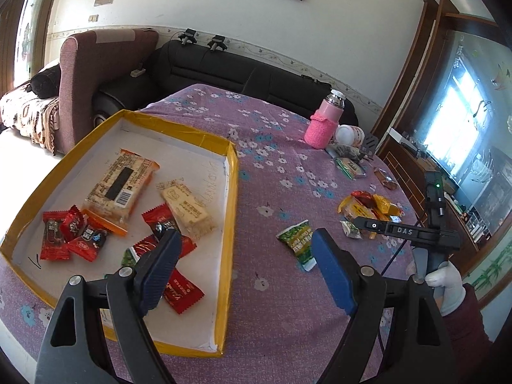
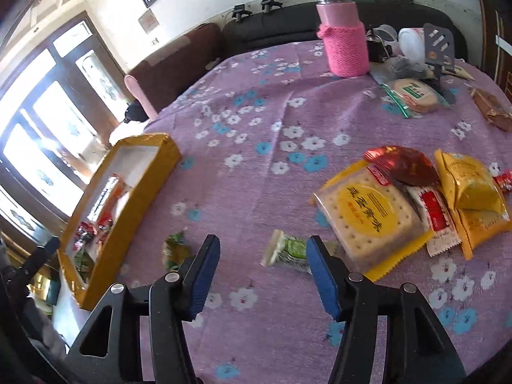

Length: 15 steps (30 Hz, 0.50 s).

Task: Organize snacks
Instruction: 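Grasp a small green pea packet with the right tool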

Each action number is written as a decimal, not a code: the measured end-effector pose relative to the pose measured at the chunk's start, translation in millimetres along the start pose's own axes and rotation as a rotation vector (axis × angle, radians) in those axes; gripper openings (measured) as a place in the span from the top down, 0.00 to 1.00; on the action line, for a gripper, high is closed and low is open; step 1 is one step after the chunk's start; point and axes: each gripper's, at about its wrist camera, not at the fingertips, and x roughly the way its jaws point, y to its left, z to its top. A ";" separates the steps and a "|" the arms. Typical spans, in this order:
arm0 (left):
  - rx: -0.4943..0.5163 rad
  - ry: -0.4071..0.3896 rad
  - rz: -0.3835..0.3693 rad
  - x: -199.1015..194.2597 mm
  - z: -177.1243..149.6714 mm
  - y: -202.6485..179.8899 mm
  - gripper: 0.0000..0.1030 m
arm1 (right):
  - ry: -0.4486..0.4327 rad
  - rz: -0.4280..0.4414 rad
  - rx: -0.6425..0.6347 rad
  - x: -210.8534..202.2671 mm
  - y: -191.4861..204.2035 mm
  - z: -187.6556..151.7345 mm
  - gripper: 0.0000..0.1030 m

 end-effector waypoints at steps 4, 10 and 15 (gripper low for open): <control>0.014 0.057 -0.031 10.3 -4.4 -17.4 0.19 | -0.021 -0.072 -0.037 17.9 -5.3 -3.6 0.42; 0.045 0.129 -0.066 31.9 -11.6 -46.7 0.19 | -0.043 -0.127 -0.073 37.3 1.9 -5.4 0.41; 0.092 0.184 -0.063 62.8 -14.0 -67.3 0.19 | -0.069 -0.112 -0.029 31.0 -9.3 -8.9 0.67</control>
